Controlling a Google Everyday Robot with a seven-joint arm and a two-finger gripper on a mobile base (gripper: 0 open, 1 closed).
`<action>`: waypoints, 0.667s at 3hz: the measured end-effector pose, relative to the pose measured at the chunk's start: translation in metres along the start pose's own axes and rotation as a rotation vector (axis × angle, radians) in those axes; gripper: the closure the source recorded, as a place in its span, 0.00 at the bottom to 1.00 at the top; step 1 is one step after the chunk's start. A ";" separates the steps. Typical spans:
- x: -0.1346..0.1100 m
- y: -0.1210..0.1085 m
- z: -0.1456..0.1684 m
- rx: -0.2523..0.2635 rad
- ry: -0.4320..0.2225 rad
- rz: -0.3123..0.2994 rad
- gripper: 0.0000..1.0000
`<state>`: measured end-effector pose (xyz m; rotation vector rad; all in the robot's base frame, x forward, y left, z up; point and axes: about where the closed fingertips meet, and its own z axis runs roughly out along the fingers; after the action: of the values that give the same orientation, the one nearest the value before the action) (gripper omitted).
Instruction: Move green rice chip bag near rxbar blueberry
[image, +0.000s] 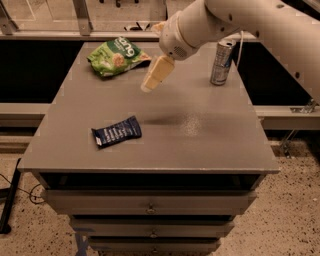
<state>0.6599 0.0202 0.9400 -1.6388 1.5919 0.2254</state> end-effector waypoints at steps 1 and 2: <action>0.000 0.000 0.000 0.000 0.000 0.000 0.00; 0.003 -0.004 0.012 0.031 -0.021 0.019 0.00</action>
Offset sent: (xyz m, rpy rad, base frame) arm 0.0269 0.0100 -0.0217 0.1011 -0.0459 -0.0806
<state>0.6683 0.0253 0.9322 -1.5929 1.5884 0.2263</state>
